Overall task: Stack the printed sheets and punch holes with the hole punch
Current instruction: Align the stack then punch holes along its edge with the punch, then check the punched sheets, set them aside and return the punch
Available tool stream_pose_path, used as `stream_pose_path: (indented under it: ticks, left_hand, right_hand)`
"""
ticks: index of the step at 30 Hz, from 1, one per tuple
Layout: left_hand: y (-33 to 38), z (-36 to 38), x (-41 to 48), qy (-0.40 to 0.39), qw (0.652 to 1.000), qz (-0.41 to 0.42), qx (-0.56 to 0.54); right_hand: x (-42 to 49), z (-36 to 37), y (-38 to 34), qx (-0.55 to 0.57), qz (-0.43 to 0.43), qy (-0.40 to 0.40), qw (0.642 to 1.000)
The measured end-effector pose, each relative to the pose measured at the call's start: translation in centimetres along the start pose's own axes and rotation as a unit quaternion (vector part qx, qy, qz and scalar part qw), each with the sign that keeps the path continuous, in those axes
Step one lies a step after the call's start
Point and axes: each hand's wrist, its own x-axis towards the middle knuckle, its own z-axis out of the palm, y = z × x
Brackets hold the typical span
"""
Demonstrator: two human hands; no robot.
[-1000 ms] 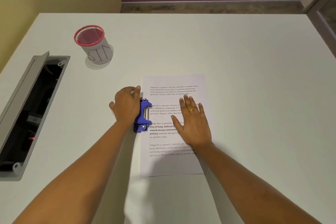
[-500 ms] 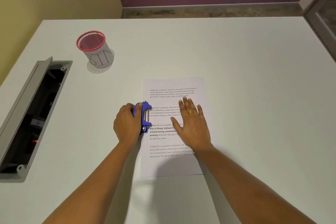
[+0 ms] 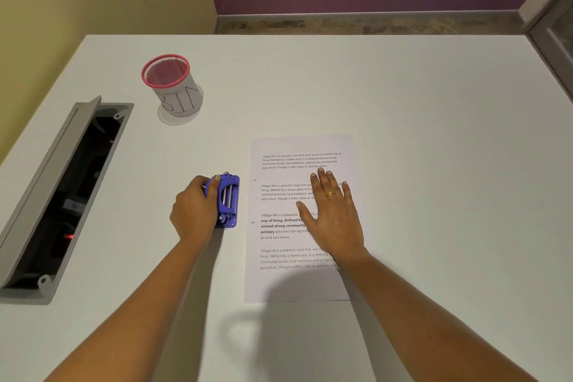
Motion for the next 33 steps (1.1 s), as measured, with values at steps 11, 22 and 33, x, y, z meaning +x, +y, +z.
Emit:
stream_pose_path:
  ticks: [11,22,33]
  left_hand:
    - [-4.1,-5.2,3.8,0.069,0.984,0.031,0.159]
    - [3.3,-0.3,-1.0,-0.085,0.993,0.068,-0.037]
    - [5.7,1.3,-0.5,-0.222,0.939,-0.169,-0.199]
  right_hand:
    - [0.0,0.0,0.1,0.004,0.0,-0.001,1.0]
    - [0.0,0.1,0.1,0.003,0.0,-0.001,1.0]
    - [0.0,0.2,0.2,0.004,0.001,-0.003,1.0]
